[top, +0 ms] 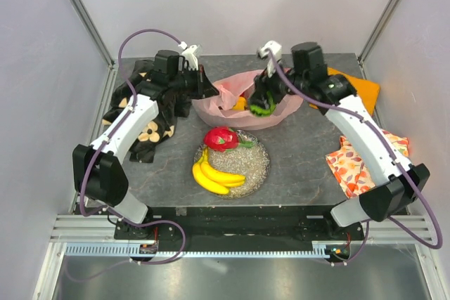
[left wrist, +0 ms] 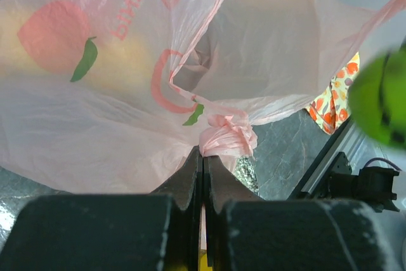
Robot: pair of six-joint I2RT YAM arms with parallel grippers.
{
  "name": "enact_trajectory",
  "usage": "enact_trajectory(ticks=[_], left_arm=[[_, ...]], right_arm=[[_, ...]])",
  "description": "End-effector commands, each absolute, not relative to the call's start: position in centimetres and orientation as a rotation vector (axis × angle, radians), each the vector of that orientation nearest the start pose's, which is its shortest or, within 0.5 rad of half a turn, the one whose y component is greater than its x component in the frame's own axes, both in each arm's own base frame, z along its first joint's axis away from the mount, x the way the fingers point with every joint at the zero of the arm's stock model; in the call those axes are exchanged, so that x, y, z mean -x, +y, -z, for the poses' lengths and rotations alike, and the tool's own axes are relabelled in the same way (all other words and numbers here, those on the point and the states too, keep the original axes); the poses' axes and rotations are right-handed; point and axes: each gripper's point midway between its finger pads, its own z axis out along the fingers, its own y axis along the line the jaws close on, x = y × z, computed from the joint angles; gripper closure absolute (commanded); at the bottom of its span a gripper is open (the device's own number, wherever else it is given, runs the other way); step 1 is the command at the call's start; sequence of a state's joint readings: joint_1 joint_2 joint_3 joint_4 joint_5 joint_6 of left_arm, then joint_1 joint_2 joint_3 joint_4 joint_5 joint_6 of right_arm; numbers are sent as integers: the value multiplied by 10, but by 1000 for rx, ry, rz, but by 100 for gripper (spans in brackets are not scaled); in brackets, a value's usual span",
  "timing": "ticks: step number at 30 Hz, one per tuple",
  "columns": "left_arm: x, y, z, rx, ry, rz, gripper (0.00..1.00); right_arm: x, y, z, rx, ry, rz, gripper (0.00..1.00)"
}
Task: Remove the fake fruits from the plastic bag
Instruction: Place the fake fruit on the plate.
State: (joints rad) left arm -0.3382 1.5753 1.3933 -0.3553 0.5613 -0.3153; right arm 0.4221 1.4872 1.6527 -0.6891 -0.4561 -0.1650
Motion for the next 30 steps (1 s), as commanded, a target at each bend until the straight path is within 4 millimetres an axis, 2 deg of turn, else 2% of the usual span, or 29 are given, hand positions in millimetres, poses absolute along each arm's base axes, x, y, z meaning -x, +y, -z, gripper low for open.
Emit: enact_trajectory(ticks=[1, 3, 10, 13, 16, 20, 21, 30], left_arm=[[-391, -249, -281, -440, 2015, 958, 98], [-394, -247, -287, -432, 2003, 940, 98], [-394, -242, -296, -459, 1973, 889, 99], [-390, -239, -298, -469, 1966, 878, 98], [-385, -236, -297, -473, 1965, 869, 98], [-379, -234, -296, -479, 1964, 863, 98], [-378, -233, -297, -484, 1957, 859, 98], [-374, -233, -289, -481, 1980, 870, 99]], right_arm=[[-262, 288, -279, 1237, 1855, -894, 70], [-246, 301, -268, 1316, 1828, -914, 69], [-238, 331, -198, 1525, 1843, -900, 71], [-231, 342, -180, 1561, 1845, -900, 72], [-227, 350, -163, 1610, 1815, -850, 72], [-234, 358, -149, 1671, 1752, -764, 71], [-236, 358, -140, 1702, 1742, -737, 72], [-238, 371, -103, 1772, 1730, -688, 69]])
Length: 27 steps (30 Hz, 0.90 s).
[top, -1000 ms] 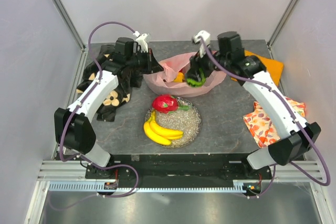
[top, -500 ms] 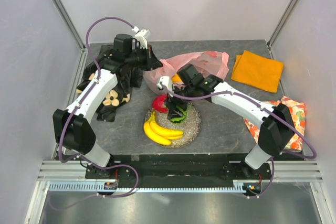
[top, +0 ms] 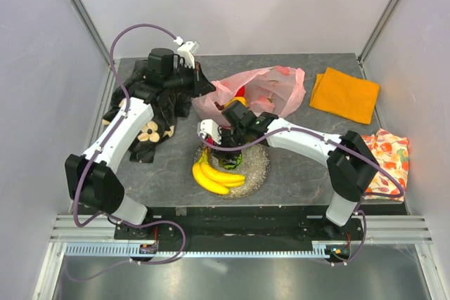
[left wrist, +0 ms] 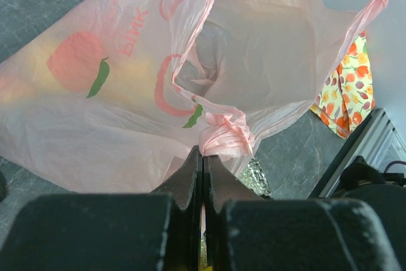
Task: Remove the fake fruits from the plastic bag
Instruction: Place the fake fruit on the plate.
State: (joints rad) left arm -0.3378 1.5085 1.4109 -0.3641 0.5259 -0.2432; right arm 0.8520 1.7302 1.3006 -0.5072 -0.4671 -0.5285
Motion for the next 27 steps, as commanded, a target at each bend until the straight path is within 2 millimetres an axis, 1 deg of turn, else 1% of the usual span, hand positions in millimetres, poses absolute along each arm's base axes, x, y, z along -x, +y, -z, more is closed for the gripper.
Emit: enact_trajectory(ticks=[1, 8, 9, 12, 17, 18, 20, 21, 22, 23, 25, 26, 27], left_arm=[[-373, -233, -289, -480, 1982, 870, 98], [-371, -231, -287, -482, 1984, 864, 98], [-371, -231, -286, -481, 1987, 867, 99], [-370, -232, -282, -481, 1997, 871, 98], [-371, -234, -279, -480, 2004, 888, 99], [-371, -234, -278, -480, 2008, 891, 98], [-371, -235, -279, -478, 2006, 894, 98], [-371, -235, -278, -480, 2007, 897, 98], [-371, -235, -278, -478, 2007, 897, 98], [-371, -235, -278, -478, 2007, 898, 98], [-370, -236, -279, -482, 2003, 900, 99], [-370, -236, -279, -483, 2002, 900, 98], [-370, -236, -279, -483, 2003, 902, 98]], right_arm=[[-239, 372, -102, 1760, 1745, -683, 68], [-243, 383, -91, 1687, 1839, -710, 60], [-243, 384, -89, 1680, 1847, -716, 58], [-243, 389, -90, 1652, 1855, -738, 56], [-242, 393, -89, 1639, 1866, -747, 48], [-241, 393, -89, 1639, 1868, -744, 43], [-243, 393, -91, 1632, 1870, -740, 39], [-240, 390, -90, 1640, 1885, -743, 37], [-240, 390, -93, 1641, 1888, -746, 36], [-241, 392, -100, 1639, 1878, -749, 31], [-236, 389, -103, 1653, 1904, -761, 27], [-237, 391, -109, 1654, 1896, -767, 19], [-234, 389, -110, 1661, 1919, -771, 16]])
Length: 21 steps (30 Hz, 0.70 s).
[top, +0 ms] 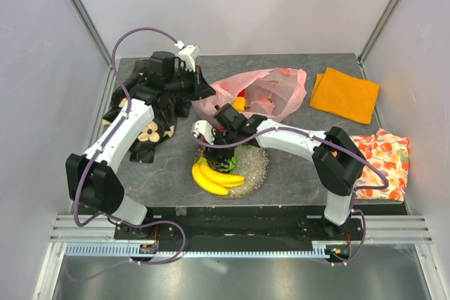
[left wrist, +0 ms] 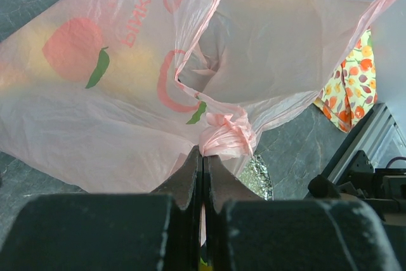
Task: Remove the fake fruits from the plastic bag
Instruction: Place the fake fruit on the plate.
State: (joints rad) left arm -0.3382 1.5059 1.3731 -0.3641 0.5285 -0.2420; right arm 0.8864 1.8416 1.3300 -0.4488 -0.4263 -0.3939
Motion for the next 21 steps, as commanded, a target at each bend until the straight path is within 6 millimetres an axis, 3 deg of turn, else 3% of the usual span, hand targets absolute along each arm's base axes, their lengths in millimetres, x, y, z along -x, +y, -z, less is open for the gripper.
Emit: enact_trajectory(ticks=[1, 5, 8, 10, 13, 16, 17, 20, 21], left_arm=[[-369, -235, -280, -484, 2000, 902, 98], [-368, -234, -282, -483, 1995, 898, 99], [-365, -234, -286, -492, 1982, 897, 98], [-364, -234, -287, -497, 1980, 900, 99], [-362, -235, -291, -503, 1969, 907, 98], [-361, -235, -292, -509, 1965, 912, 98], [-361, -235, -290, -509, 1969, 913, 99], [-358, -235, -288, -502, 1977, 923, 98], [-357, -235, -288, -501, 1977, 930, 98]], right_arm=[[-236, 391, -117, 1654, 1912, -771, 16], [-238, 390, -142, 1627, 1911, -764, 14], [-243, 378, -167, 1617, 1900, -704, 14], [-245, 357, -181, 1600, 1909, -671, 15], [-250, 321, -183, 1614, 1926, -589, 22], [-250, 288, -163, 1686, 1982, -507, 47], [-248, 282, -156, 1711, 1996, -483, 60], [-240, 266, -125, 1825, 2013, -436, 81], [-242, 263, -117, 1843, 2011, -413, 83]])
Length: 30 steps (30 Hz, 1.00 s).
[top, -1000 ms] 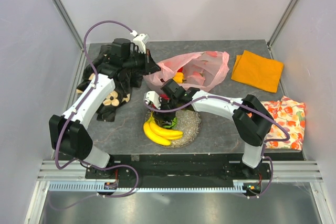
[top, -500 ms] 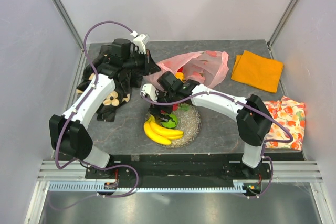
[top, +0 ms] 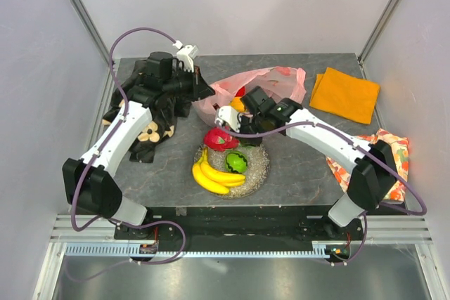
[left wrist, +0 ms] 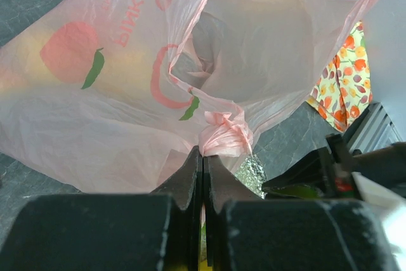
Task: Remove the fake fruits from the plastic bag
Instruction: Place the fake fruit on the plate.
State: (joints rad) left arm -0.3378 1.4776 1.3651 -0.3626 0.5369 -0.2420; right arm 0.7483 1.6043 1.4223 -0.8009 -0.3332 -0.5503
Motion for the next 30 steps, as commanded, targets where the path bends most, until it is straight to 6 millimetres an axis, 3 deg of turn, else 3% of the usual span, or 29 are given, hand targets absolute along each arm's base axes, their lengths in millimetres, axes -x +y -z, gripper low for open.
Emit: enact_trajectory(ticks=[1, 4, 9, 16, 30], left_arm=[[-356, -236, -286, -501, 1983, 935, 99], [-355, -235, -286, -500, 1983, 933, 98], [-353, -232, -288, -505, 1973, 908, 98], [-352, -229, -286, -504, 1974, 896, 98], [-356, -234, -280, -495, 1993, 925, 99]], right_arm=[[-239, 258, -97, 1874, 2054, -399, 85], [-240, 246, -62, 1938, 2126, -336, 92], [-244, 245, -40, 1957, 2164, -310, 93], [-251, 263, -46, 1880, 2198, -373, 92], [-224, 295, -54, 1794, 2240, -690, 87]])
